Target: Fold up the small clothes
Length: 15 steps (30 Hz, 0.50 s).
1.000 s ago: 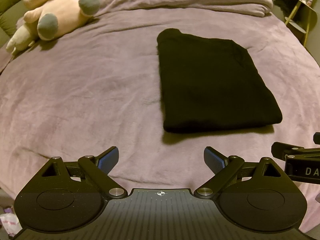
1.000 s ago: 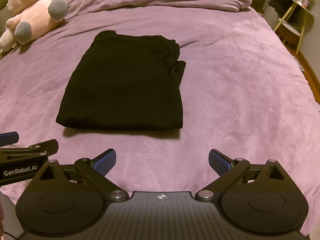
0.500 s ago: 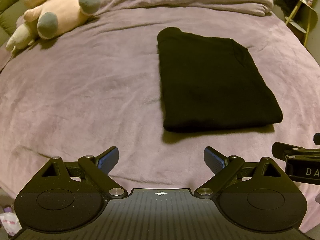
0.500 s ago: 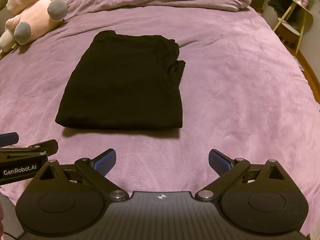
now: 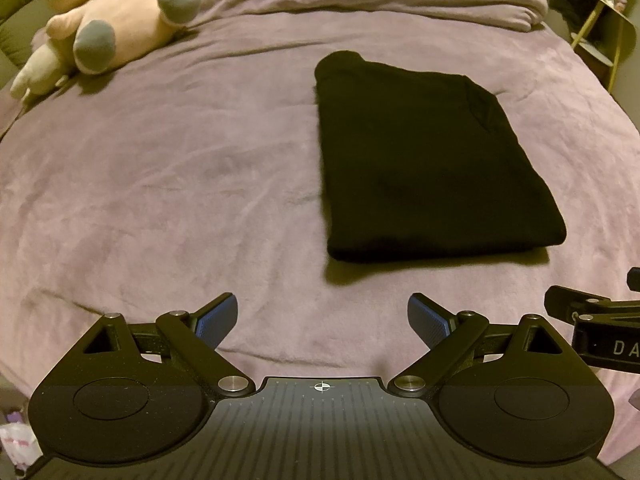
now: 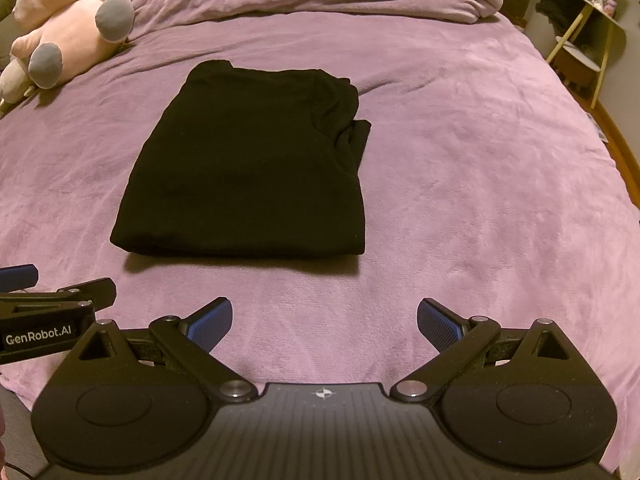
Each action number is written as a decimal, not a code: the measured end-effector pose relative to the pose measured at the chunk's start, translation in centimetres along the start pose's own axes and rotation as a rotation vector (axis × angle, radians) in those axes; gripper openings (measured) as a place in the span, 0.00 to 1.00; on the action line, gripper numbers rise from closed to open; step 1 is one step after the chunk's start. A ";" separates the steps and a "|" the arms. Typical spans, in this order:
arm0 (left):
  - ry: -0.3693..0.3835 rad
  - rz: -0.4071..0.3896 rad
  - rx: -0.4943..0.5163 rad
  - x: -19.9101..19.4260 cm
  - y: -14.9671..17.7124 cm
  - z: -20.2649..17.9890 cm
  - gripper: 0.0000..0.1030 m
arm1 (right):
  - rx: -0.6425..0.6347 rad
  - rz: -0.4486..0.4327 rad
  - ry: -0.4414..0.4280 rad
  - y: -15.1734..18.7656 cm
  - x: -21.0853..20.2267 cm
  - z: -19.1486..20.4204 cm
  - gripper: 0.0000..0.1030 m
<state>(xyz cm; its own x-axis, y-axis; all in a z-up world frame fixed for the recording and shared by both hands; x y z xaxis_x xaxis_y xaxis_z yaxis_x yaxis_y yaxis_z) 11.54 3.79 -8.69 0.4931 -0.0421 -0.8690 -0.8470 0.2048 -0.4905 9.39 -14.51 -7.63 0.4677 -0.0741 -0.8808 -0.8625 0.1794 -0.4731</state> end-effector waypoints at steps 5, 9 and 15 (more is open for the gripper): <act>-0.019 -0.002 -0.003 0.2 -0.1 0.4 0.93 | 0.001 -0.002 0.001 0.0 0.0 0.0 0.96; -0.012 -0.011 0.006 0.2 -0.1 0.5 0.93 | 0.000 -0.001 0.001 0.1 0.0 0.0 0.96; -0.010 -0.006 0.015 0.3 0.0 0.4 0.93 | -0.001 -0.002 0.002 0.1 0.0 -0.1 0.96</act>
<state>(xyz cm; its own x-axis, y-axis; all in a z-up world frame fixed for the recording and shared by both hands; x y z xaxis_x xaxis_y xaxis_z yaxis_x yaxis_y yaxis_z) 11.72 4.18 -8.94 0.5001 -0.0333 -0.8653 -0.8410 0.2196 -0.4945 9.33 -14.55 -7.69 0.4689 -0.0767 -0.8799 -0.8619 0.1782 -0.4748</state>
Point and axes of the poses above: each gripper's, at about its wrist camera, not at the fingertips, and x roughly the way its jaws point, z to its left, y to its underside, the point moved 6 cm from there along x, roughly the way its jaws point, and after that the axes turned 5 degrees about x, right-handed, at the moved point
